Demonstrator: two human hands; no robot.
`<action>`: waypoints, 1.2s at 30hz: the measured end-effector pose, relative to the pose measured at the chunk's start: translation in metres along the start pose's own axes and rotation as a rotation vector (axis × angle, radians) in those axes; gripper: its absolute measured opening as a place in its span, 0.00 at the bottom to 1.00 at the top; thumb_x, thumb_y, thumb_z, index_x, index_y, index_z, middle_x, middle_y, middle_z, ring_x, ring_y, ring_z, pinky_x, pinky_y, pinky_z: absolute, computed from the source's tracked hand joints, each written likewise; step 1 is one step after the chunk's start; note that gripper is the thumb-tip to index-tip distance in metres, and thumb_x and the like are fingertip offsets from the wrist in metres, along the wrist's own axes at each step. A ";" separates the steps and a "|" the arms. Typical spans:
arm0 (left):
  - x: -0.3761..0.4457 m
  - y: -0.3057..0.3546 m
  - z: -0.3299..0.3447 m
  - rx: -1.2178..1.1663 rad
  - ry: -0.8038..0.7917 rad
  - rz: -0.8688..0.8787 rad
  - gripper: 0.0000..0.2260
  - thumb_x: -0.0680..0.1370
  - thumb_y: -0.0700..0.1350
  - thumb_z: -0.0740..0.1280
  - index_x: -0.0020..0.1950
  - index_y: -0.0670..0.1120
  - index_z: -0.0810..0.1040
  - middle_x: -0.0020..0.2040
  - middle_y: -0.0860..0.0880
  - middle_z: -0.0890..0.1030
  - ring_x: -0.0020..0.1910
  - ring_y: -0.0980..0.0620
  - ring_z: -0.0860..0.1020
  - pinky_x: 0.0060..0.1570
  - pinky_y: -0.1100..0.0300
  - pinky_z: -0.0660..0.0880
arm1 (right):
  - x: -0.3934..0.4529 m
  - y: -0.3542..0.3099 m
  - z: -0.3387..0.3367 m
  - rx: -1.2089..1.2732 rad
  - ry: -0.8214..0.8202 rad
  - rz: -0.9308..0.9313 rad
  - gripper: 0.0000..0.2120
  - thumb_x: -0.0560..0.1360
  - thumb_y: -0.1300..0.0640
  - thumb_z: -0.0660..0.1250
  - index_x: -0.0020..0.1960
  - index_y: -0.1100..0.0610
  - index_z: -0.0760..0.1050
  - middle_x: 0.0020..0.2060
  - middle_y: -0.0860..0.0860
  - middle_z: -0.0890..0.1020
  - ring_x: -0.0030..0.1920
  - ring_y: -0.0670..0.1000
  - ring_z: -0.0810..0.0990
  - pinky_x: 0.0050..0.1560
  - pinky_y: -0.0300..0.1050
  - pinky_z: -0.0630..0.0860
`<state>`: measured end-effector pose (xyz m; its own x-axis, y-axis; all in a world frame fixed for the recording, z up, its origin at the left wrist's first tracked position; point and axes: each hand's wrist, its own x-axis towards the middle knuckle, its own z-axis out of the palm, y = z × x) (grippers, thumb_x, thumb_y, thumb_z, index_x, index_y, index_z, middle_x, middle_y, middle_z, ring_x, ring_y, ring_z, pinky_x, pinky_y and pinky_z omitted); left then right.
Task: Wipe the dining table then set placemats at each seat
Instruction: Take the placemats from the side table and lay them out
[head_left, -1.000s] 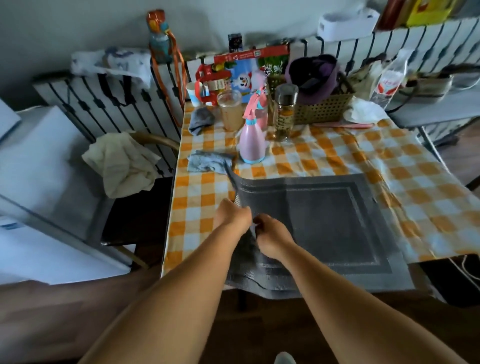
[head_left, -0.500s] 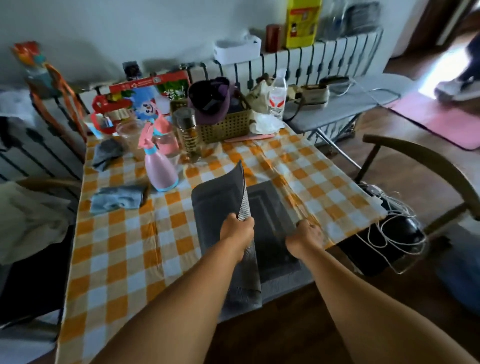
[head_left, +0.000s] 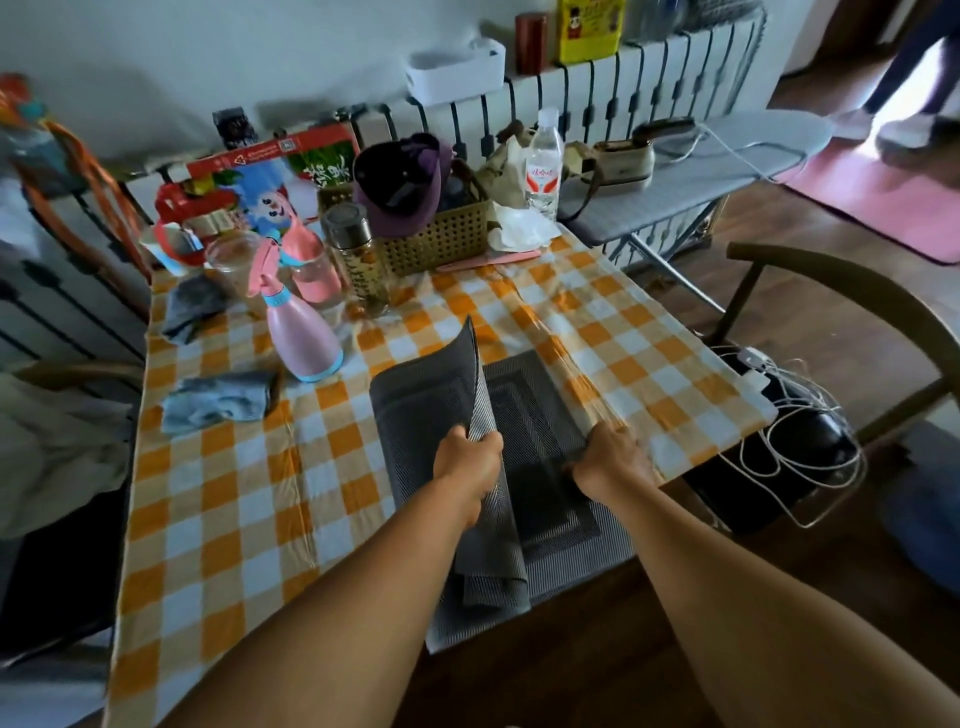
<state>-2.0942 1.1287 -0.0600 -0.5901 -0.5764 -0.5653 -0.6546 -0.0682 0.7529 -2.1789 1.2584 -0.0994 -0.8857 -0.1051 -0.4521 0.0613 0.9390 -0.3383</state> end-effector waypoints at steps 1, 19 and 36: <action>0.000 0.000 0.000 -0.002 -0.004 0.001 0.26 0.77 0.48 0.61 0.74 0.46 0.59 0.69 0.43 0.69 0.62 0.43 0.72 0.56 0.52 0.72 | 0.000 -0.001 0.001 -0.004 -0.008 0.001 0.25 0.70 0.56 0.70 0.65 0.57 0.67 0.59 0.56 0.71 0.60 0.59 0.69 0.61 0.54 0.70; -0.001 0.001 0.002 -0.013 -0.001 -0.028 0.27 0.78 0.47 0.61 0.75 0.47 0.55 0.73 0.43 0.64 0.68 0.42 0.67 0.60 0.52 0.67 | 0.018 -0.005 0.001 0.006 -0.081 -0.008 0.16 0.72 0.50 0.69 0.51 0.61 0.71 0.44 0.55 0.75 0.45 0.55 0.76 0.46 0.48 0.76; -0.021 0.015 -0.054 0.119 0.225 0.169 0.22 0.77 0.49 0.62 0.67 0.38 0.69 0.66 0.37 0.74 0.65 0.40 0.72 0.64 0.51 0.69 | -0.050 -0.113 -0.020 0.072 -0.110 -0.487 0.13 0.75 0.48 0.60 0.42 0.58 0.74 0.40 0.55 0.77 0.40 0.54 0.77 0.37 0.41 0.68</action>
<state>-2.0663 1.0957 -0.0190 -0.5849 -0.7379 -0.3366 -0.6145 0.1324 0.7777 -2.1509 1.1641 -0.0223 -0.7659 -0.5630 -0.3105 -0.3120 0.7477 -0.5862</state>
